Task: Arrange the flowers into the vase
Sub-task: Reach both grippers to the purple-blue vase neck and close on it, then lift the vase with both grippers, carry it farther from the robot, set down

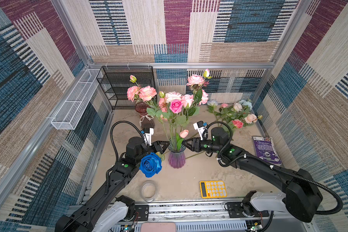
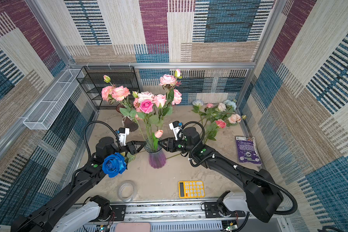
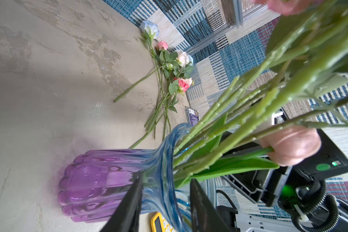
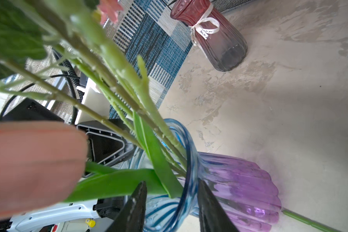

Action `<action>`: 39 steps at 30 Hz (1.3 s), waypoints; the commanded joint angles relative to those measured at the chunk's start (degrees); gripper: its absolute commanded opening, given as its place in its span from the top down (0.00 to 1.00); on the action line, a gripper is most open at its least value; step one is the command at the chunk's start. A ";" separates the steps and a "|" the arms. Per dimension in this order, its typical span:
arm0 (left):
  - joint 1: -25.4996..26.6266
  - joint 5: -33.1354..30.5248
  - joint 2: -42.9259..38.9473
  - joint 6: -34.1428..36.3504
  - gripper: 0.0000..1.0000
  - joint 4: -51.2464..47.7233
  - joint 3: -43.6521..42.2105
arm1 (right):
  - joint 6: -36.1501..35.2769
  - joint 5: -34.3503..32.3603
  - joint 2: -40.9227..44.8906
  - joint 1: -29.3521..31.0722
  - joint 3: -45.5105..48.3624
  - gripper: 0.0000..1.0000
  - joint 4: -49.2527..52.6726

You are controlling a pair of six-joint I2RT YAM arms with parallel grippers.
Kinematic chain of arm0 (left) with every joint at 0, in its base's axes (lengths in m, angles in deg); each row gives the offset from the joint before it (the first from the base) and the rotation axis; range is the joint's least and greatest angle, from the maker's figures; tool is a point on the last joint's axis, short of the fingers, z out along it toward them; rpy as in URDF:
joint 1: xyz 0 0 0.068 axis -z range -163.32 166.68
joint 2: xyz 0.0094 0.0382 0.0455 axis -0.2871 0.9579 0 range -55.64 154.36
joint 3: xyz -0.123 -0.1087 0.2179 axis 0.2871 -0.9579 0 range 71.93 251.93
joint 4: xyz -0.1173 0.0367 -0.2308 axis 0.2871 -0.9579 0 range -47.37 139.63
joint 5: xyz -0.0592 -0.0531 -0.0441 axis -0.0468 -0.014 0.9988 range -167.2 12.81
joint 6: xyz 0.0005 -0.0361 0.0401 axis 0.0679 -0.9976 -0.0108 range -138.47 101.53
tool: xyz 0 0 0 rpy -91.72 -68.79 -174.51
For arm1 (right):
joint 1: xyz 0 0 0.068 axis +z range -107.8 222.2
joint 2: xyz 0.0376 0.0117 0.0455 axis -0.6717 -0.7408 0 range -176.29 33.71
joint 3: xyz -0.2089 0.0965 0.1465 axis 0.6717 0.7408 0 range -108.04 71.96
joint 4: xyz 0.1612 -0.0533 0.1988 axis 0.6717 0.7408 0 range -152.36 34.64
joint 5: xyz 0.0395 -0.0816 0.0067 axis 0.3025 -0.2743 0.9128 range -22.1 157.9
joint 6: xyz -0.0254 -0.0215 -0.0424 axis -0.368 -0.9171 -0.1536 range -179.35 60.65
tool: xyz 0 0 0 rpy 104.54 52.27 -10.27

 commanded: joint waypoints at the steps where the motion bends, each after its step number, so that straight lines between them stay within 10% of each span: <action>1: -0.03 2.92 1.11 -1.17 0.67 3.70 -0.36 | -0.99 -1.79 -0.78 0.35 -1.20 0.62 2.49; 16: 0.05 4.99 3.81 -2.48 0.91 6.48 0.40 | -2.23 -3.54 -3.73 0.83 -4.23 0.85 4.15; 39: -3.44 2.41 20.09 1.26 0.97 11.40 12.89 | -8.50 -7.10 -20.37 -2.60 -21.78 0.91 4.58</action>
